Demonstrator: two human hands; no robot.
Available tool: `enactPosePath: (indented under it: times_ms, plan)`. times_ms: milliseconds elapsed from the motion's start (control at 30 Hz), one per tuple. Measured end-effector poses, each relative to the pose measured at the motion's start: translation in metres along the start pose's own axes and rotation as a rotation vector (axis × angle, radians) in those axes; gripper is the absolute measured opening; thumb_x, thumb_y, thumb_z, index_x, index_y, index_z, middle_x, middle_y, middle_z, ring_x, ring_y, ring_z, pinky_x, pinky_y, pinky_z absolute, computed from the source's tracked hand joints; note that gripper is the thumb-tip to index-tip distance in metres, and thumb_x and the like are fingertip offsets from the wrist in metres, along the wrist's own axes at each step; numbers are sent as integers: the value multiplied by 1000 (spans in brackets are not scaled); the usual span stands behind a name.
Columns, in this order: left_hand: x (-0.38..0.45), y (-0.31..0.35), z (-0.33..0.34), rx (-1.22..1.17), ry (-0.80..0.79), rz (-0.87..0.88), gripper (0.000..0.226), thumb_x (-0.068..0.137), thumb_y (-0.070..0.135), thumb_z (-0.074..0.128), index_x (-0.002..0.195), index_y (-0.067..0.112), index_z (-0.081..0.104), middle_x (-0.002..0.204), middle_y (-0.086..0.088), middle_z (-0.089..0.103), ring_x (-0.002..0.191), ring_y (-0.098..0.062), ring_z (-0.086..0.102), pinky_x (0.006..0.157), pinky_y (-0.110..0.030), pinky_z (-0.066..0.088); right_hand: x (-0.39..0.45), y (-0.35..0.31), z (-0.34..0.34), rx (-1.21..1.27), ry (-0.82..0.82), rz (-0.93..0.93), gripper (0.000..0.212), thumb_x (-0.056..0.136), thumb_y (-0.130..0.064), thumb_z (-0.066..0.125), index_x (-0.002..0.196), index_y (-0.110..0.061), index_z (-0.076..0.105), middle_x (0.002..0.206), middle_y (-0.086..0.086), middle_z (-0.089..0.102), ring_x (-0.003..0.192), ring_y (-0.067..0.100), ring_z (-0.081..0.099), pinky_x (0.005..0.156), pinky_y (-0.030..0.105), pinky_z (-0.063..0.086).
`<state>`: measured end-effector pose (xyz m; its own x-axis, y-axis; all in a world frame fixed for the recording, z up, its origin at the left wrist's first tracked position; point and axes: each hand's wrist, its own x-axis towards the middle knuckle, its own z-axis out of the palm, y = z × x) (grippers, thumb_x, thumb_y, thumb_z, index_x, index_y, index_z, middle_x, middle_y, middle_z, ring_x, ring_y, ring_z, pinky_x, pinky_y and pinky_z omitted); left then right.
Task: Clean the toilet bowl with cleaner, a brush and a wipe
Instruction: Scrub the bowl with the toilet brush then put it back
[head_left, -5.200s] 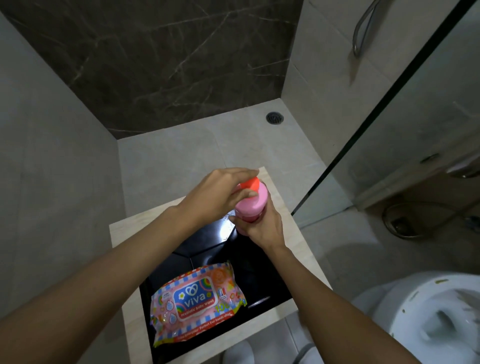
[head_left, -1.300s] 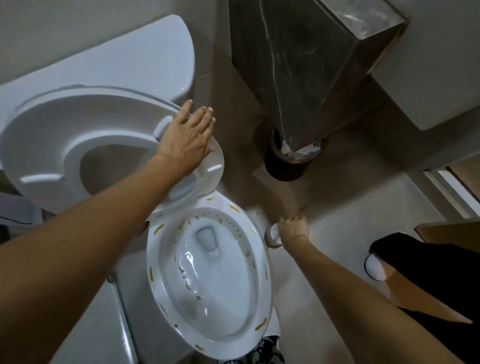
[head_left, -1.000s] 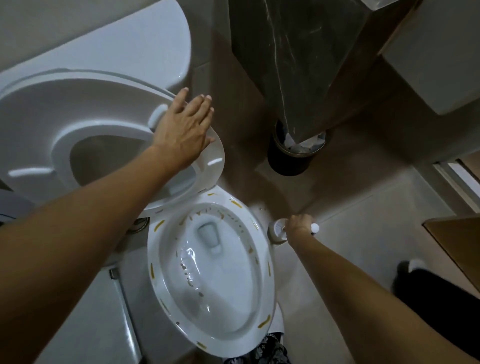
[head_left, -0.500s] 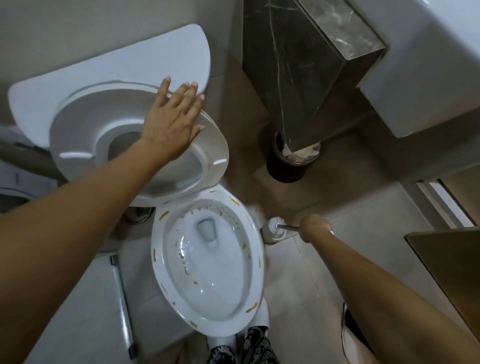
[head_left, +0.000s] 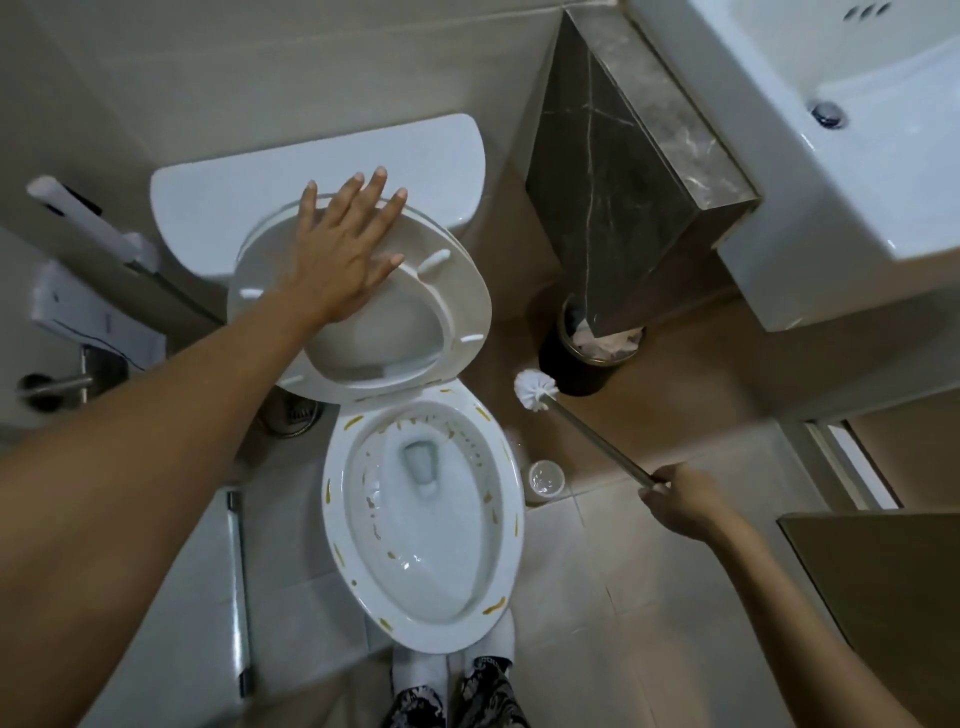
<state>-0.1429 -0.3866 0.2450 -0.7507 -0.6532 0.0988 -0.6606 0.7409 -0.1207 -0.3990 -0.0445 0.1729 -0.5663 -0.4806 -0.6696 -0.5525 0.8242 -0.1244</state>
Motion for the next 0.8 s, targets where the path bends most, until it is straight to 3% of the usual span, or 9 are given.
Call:
enactPosePath:
  times_ms: [167, 267, 500, 633, 667, 733, 800]
  plan:
    - [-10, -14, -5, -80, -37, -25, 65, 99, 46, 35, 152, 22, 6, 160, -4, 0, 147, -26, 4, 114, -54, 4, -45, -15, -23, 15, -42, -85, 20, 94, -30, 56, 107, -17, 65, 72, -3, 54, 56, 13, 50, 42, 20, 38]
    - [-10, -14, -8, -107, -62, -32, 67, 99, 48, 31, 152, 23, 1, 160, -3, -7, 147, -23, -2, 115, -51, 1, -58, -30, -21, 33, -126, -101, 17, 93, -29, 57, 105, -20, 64, 73, 2, 57, 52, 13, 48, 38, 20, 37]
    - [-24, -33, -8, -205, -44, -23, 69, 98, 49, 32, 152, 23, -2, 160, -2, -9, 147, -22, -2, 116, -49, 5, -60, -82, 45, 43, -372, -126, 14, 97, -25, 46, 103, -20, 57, 73, 2, 57, 50, 14, 56, 46, 24, 48]
    - [-24, -36, -4, -223, -41, -19, 69, 97, 52, 32, 152, 24, 0, 160, -2, -5, 147, -22, 1, 116, -48, 6, -47, -102, 98, -72, -372, -223, 26, 96, -27, 44, 117, -18, 57, 88, -1, 56, 58, 9, 48, 46, 18, 37]
    - [-24, -35, -3, -232, -29, -31, 69, 97, 53, 32, 152, 24, 2, 160, -2, -2, 147, -22, 3, 116, -47, 6, -45, -106, 110, -75, -378, -245, 29, 97, -26, 43, 121, -15, 56, 95, 1, 58, 64, 12, 52, 48, 19, 39]
    - [-24, -33, -3, -251, -13, -55, 68, 96, 53, 32, 152, 25, 4, 160, -1, 3, 147, -22, 6, 116, -45, 7, -41, -114, 127, -84, -390, -278, 33, 97, -23, 42, 125, -10, 54, 110, 8, 63, 88, 22, 62, 66, 26, 50]
    - [-24, -32, -2, -255, -11, -65, 68, 97, 51, 34, 152, 26, 4, 160, 0, 3, 147, -21, 5, 117, -43, 5, -37, -120, 138, -91, -394, -300, 34, 96, -21, 42, 125, -8, 54, 120, 12, 62, 103, 26, 61, 80, 30, 50]
